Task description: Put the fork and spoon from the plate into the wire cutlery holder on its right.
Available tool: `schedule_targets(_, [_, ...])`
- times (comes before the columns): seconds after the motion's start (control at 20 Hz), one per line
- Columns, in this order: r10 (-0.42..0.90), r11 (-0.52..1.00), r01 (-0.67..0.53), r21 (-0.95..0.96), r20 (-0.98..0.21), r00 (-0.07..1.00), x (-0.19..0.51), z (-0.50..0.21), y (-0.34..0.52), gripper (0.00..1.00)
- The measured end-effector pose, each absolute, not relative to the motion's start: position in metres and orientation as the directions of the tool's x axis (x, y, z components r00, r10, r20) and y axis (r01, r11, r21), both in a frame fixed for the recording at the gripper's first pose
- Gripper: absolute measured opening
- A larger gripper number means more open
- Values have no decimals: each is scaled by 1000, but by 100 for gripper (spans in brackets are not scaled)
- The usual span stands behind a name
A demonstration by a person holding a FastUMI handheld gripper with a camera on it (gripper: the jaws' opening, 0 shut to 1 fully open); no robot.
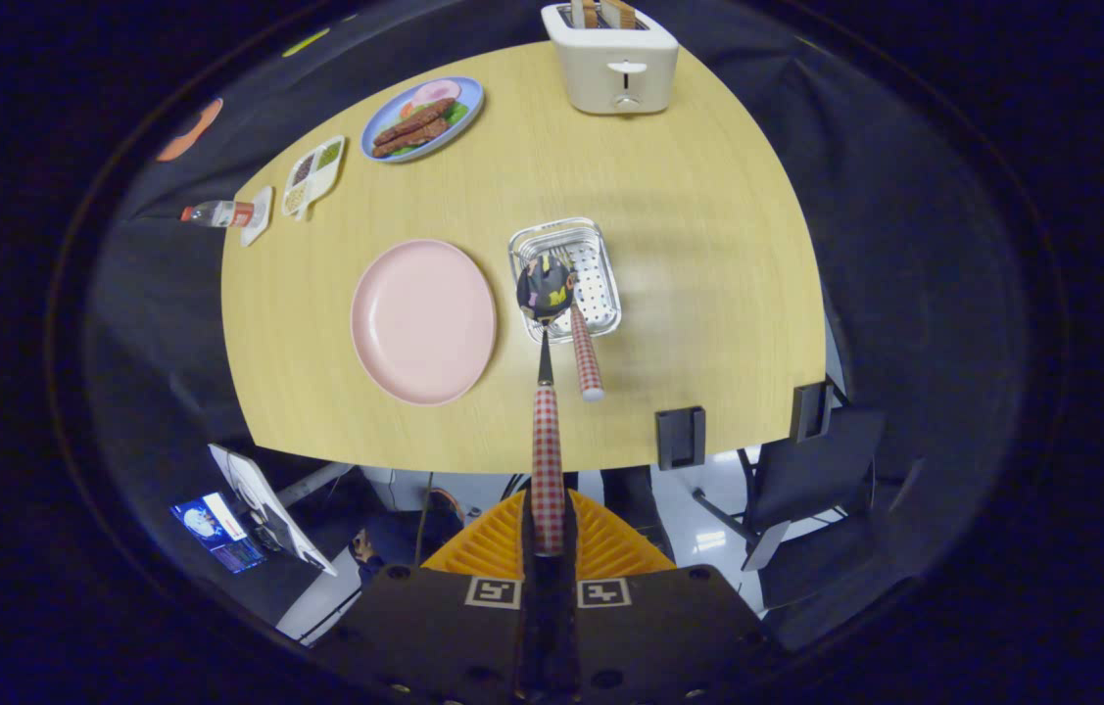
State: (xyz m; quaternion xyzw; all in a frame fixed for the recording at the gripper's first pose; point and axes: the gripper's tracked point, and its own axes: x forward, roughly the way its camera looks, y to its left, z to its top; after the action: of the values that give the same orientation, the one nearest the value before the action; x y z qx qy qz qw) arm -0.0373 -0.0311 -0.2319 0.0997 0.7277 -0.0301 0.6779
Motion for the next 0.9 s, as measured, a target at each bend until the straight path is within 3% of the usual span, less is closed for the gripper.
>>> schedule_targets(0.9, [73, 984, 174, 41, -980, -186, 7, -269, -47, 6])
